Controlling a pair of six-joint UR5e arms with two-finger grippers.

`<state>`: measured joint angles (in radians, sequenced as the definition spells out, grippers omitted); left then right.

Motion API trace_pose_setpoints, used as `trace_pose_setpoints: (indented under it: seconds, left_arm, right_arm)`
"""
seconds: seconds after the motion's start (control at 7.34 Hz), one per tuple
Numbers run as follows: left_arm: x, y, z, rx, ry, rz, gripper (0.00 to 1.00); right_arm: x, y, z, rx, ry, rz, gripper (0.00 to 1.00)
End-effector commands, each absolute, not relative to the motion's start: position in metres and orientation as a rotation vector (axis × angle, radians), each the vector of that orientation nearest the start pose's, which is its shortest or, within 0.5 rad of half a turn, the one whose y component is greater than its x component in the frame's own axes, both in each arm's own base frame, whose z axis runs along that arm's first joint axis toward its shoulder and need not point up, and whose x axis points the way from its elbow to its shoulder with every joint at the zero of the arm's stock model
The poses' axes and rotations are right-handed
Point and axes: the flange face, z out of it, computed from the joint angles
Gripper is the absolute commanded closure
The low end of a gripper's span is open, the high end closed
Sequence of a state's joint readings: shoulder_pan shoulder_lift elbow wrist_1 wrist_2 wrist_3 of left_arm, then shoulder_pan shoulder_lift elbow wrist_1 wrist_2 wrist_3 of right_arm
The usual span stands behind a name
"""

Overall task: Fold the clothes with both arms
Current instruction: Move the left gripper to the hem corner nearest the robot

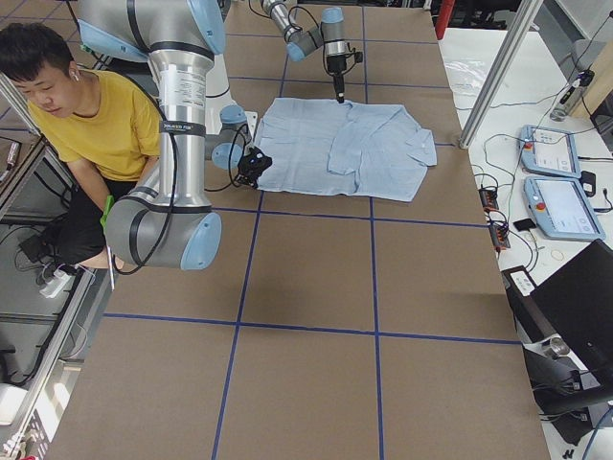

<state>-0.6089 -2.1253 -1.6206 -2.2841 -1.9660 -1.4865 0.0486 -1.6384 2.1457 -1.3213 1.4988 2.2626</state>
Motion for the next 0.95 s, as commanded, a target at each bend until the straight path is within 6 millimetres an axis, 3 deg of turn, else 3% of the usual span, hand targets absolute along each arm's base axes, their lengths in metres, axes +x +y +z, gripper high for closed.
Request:
trace_pose_setpoints:
  seconds: [0.0,0.14,0.41,0.55,0.68,0.82]
  left_arm:
    - [0.485,-0.43,0.238,0.087,1.337,-0.255,0.02]
    - [0.494,-0.394,0.253,0.105,1.312,-0.261,0.02]
    - [0.47,-0.322,0.282,0.132,1.14,-0.285,0.02]
    - [0.466,-0.299,0.288,0.145,1.054,-0.287,0.03]
    - [0.478,-0.277,0.294,0.164,1.005,-0.275,0.03]
    - [0.485,-0.257,0.313,0.146,0.959,-0.289,0.04]
  right_arm:
    - [-0.44,-0.166,0.393,-0.183,-0.77,0.737,1.0]
    - [-0.438,-0.168,0.393,-0.182,-0.768,0.739,1.0]
    - [-0.436,-0.171,0.391,-0.183,-0.775,0.744,1.0]
    - [-0.434,-0.172,0.391,-0.187,-0.773,0.741,1.0]
    - [-0.434,-0.173,0.39,-0.19,-0.774,0.738,1.0]
    - [-0.434,-0.173,0.391,-0.187,-0.772,0.732,1.0]
